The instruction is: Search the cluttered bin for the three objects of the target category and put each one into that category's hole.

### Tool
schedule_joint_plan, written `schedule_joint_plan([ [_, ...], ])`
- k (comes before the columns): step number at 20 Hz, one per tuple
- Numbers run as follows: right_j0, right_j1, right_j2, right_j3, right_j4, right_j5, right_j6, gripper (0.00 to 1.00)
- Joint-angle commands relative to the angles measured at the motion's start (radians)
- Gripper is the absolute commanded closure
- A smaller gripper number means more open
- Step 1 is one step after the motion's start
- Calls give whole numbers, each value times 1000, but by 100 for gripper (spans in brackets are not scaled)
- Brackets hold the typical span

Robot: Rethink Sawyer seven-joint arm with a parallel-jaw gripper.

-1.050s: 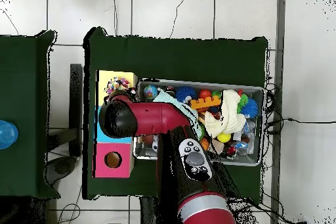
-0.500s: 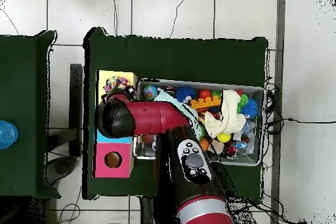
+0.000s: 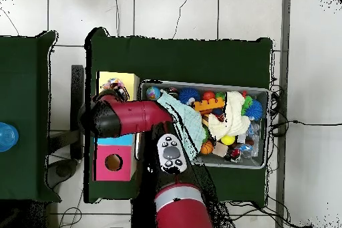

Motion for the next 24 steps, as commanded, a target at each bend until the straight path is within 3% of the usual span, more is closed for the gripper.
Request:
schedule_joint_plan([
  [1, 25, 115, -39, -58, -26, -102, 177, 100],
  [14, 25, 110, -79, -42, -17, -97, 161, 100],
  [24, 24, -48, -140, 12, -21, 168, 89, 100],
])
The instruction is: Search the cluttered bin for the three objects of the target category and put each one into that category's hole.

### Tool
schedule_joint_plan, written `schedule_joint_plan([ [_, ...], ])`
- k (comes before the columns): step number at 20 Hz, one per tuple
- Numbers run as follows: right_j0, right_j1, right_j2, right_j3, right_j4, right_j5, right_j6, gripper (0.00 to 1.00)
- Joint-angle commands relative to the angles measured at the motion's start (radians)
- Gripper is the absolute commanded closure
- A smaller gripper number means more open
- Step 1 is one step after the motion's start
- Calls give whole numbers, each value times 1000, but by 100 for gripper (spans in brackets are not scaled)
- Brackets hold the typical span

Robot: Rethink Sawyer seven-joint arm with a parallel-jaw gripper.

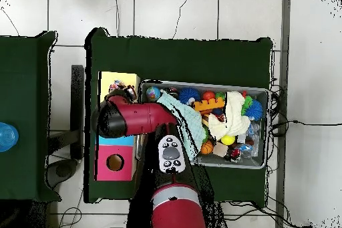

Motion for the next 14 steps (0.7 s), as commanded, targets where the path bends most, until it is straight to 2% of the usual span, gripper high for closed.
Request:
schedule_joint_plan([
  [1, -17, -106, -43, 44, -19, 248, 85, 100],
  [8, -40, -186, -1, 50, 10, 367, 98, 100],
  [14, -53, -181, 15, 41, -3, 385, 98, 100],
])
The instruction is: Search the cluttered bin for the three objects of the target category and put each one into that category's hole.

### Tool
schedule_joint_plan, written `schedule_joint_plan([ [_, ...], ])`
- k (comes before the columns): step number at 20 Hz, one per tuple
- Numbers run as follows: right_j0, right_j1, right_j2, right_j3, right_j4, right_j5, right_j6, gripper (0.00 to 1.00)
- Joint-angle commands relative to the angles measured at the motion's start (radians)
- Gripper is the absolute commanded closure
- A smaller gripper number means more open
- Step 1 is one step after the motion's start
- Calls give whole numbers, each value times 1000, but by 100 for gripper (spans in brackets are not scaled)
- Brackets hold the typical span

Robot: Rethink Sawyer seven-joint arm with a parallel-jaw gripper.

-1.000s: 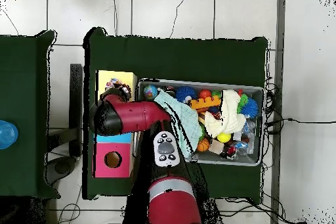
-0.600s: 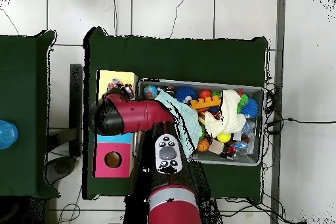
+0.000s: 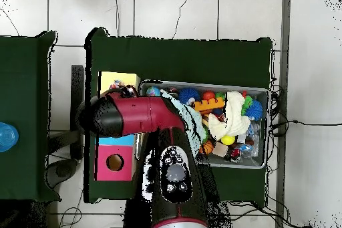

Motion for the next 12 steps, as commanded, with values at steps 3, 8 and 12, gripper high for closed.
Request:
schedule_joint_plan([
  [3, -70, -17, 31, 56, -38, 103, 47, 100],
  [8, -165, -53, 90, 128, -53, 86, -39, 100],
  [12, -265, -66, 148, 173, -109, 75, -152, 100],
])
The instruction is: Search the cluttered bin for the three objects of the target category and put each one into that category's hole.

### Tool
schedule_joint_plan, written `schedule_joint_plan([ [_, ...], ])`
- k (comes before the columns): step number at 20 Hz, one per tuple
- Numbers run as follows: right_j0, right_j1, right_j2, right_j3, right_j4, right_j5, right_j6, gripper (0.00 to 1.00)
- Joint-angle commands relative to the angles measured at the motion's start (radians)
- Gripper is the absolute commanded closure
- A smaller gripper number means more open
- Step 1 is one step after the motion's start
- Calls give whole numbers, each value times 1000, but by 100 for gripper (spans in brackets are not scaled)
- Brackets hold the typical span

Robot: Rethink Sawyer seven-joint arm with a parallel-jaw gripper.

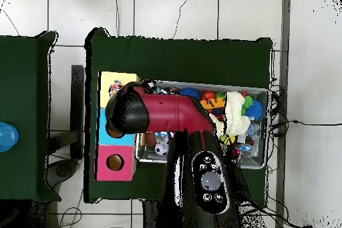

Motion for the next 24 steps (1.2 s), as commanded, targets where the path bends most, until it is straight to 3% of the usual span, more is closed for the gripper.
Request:
schedule_joint_plan([
  [1, -170, -14, 122, 152, -125, 70, -175, 100],
  [8, -306, -60, 219, 170, -209, 139, -279, 100],
  [15, -428, -6, 322, 82, -304, 195, -356, 100],
  [24, -556, -31, 418, 73, -375, 279, -398, 100],
])
